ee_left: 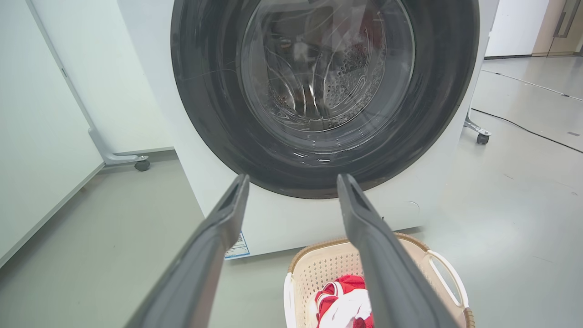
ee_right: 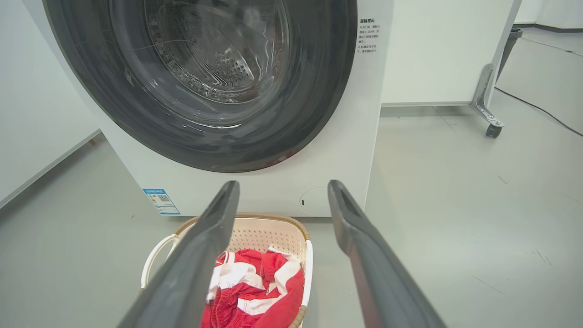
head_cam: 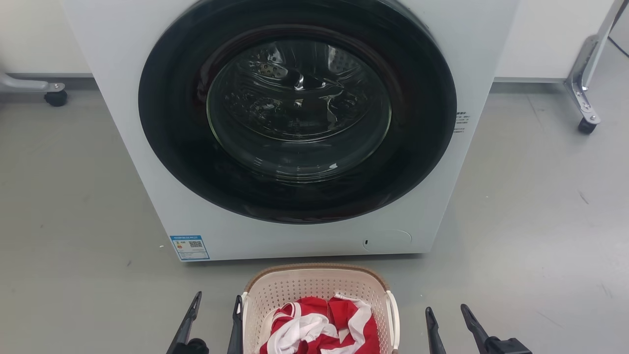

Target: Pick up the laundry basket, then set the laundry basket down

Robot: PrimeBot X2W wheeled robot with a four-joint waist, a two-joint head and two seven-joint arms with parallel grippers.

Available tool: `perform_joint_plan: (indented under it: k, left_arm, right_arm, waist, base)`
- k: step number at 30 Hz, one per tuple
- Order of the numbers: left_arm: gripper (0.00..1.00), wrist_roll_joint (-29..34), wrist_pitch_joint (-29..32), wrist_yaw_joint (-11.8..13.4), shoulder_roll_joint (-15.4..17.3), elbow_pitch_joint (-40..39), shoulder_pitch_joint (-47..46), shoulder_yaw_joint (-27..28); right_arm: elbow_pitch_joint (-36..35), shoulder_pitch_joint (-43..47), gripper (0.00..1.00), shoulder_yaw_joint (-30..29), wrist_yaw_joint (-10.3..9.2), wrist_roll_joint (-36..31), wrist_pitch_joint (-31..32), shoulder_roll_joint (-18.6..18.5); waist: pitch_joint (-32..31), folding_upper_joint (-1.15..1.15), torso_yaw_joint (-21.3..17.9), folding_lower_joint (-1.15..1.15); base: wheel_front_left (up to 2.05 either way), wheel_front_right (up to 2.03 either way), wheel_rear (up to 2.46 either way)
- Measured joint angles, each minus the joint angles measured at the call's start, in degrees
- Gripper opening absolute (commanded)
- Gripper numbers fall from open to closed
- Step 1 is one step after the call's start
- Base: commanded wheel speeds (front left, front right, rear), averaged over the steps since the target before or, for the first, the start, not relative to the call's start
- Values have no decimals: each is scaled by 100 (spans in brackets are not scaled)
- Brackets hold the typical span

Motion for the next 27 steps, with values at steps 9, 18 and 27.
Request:
perform_joint_plan:
  k: [9,18,27]
  left_arm:
    - [100,-10,0,0,-7,-40,-1,67]
    - [100,-10,0,0,-10,-165,-1,91]
    - [100,-19,-1,0,-11,-322,-1,71]
  right_arm:
    - [-88,0,100,-44,0,-12,0,2]
    - [-269,-2,100,-107,0,-38,0,3]
    - [-410,-1,100,-134,1,-78,0,5]
  waist:
    - [16,0,4,0]
    - [35,0,4,0]
    - [52,0,8,0]
  base:
    - [0,0,0]
    - [0,0,0]
    - [0,0,0]
